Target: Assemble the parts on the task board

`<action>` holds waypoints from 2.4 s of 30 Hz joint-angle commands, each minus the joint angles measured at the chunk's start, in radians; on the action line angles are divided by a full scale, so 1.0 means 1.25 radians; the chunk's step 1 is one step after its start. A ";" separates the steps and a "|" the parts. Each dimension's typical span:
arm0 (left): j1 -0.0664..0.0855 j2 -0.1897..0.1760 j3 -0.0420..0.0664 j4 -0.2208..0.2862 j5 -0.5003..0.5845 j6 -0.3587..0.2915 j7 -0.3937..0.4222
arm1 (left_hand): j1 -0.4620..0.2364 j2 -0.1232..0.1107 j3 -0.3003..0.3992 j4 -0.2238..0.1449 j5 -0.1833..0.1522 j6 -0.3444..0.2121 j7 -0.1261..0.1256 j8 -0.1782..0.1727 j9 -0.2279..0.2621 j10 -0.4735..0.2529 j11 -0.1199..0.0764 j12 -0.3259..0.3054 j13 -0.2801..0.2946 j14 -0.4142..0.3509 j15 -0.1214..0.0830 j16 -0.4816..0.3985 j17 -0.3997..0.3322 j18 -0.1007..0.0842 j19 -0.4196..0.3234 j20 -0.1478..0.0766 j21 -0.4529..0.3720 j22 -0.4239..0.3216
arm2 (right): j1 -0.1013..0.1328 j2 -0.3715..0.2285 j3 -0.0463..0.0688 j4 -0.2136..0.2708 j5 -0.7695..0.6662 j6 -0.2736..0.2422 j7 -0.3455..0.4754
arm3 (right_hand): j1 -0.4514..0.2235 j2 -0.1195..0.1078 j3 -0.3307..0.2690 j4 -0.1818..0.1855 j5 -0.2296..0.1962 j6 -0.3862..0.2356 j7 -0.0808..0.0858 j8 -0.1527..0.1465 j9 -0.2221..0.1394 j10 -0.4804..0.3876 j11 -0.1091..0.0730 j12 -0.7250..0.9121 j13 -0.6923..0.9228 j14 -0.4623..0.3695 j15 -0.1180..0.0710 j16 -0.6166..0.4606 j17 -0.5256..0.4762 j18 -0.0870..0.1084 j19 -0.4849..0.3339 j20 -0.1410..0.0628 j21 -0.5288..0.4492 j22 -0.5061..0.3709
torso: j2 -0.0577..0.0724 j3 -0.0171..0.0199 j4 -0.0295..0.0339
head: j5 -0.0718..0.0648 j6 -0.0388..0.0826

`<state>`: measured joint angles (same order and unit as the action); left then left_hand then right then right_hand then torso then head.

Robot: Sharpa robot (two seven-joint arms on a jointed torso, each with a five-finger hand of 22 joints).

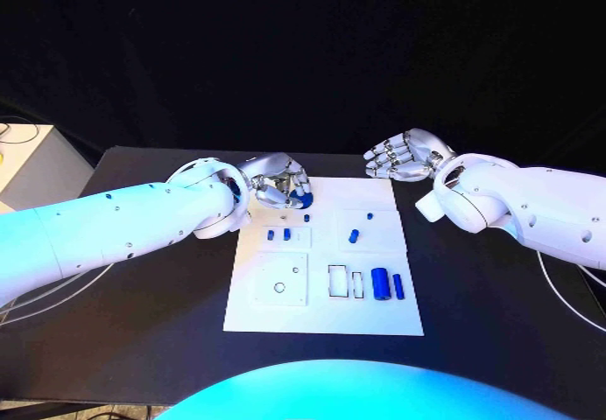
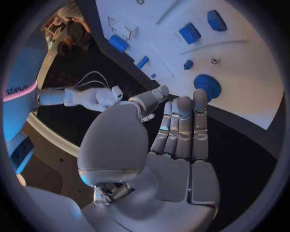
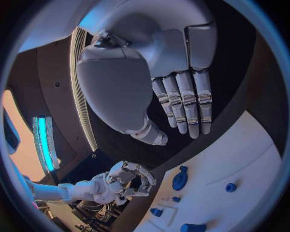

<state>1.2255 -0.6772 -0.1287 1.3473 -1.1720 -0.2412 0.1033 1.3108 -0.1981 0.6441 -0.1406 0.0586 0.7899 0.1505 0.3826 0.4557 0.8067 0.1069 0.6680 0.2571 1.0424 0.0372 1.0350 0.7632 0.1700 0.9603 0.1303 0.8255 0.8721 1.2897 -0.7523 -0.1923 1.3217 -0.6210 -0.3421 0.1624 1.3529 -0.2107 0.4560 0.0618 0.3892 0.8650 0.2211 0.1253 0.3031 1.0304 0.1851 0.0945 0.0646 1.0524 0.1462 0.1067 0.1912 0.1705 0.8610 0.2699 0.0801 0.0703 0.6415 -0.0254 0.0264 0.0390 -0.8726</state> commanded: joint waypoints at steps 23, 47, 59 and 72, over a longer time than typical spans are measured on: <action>-0.003 0.111 -0.023 -0.109 -0.284 0.107 -0.048 | -0.007 -0.018 0.015 0.019 -0.001 0.014 -0.028 -0.001 -0.050 -0.025 -0.014 -0.015 -0.055 0.130 -0.028 0.134 0.055 -0.013 0.143 -0.023 0.149 0.119 | -0.002 0.004 0.000 0.003 -0.016 0.000 0.019 | -0.003 0.004 0.007 0.000 0.002 0.003 0.017 -0.002 0.000 0.004 0.000 -0.004 -0.001 0.007 0.000 0.005 0.001 0.012 0.008 0.000 0.002 0.000 | 0.002 0.0009 -0.0039 | -0.005 0.000; -0.004 0.143 -0.034 -0.143 -0.298 0.170 -0.052 | -0.004 -0.011 0.034 0.025 -0.001 0.069 -0.020 -0.011 -0.076 0.045 -0.017 -0.011 -0.072 0.154 -0.018 0.176 0.072 -0.022 0.166 -0.015 0.184 0.153 | -0.002 0.005 0.000 0.007 -0.016 0.003 0.015 | -0.010 0.002 0.008 0.003 0.003 0.002 0.020 -0.004 0.000 0.002 0.002 -0.006 -0.001 0.005 0.002 0.003 0.001 0.011 0.007 0.000 0.000 -0.001 | 0.002 0.0012 -0.0031 | -0.007 0.000; -0.004 0.150 -0.034 -0.159 -0.298 0.181 -0.056 | -0.002 -0.006 0.038 0.025 -0.001 0.077 -0.018 -0.013 -0.079 0.044 -0.015 -0.014 -0.075 0.152 -0.017 0.179 0.068 -0.021 0.164 -0.014 0.183 0.153 | -0.002 0.006 0.000 0.007 -0.016 0.006 0.014 | -0.010 0.002 0.008 0.003 0.003 0.002 0.020 -0.004 0.000 0.002 0.002 -0.006 -0.001 0.005 0.002 0.003 0.001 0.011 0.007 0.000 0.000 -0.001 | 0.002 0.0016 -0.0033 | -0.006 0.000; -0.004 0.152 -0.034 -0.164 -0.289 0.139 -0.033 | 0.025 0.040 0.059 0.014 -0.002 0.160 -0.019 -0.011 -0.079 0.153 -0.040 -0.038 -0.090 0.216 -0.037 0.232 0.136 -0.036 0.218 -0.029 0.259 0.221 | -0.002 0.007 0.000 0.007 -0.016 0.009 0.012 | -0.012 0.002 0.008 0.003 0.003 0.003 0.020 -0.004 -0.001 0.003 0.003 -0.006 -0.001 0.004 0.003 0.003 0.000 0.011 0.006 0.001 -0.002 -0.002 | 0.002 0.0016 -0.0027 | -0.004 0.000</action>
<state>1.2221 -0.4884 -0.1698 1.1428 -1.5371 -0.0514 0.0454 1.3372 -0.1629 0.7139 -0.1190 0.0577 0.9836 0.1264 0.3623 0.3517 0.9888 0.0612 0.6239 0.1440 1.3062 -0.0098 1.3224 0.9299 0.1443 1.2271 0.0921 1.1459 1.1463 1.2874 -0.7450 -0.1921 1.3290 -0.6326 -0.3438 0.1692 1.3487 -0.2065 0.4635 0.0646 0.3892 0.8649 0.2210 0.1253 0.3032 1.0303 0.1851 0.0906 0.0640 1.0522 0.1463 0.1066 0.1906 0.1705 0.8608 0.2700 0.0793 0.0697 0.6438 -0.0235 0.0226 0.0334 -0.8726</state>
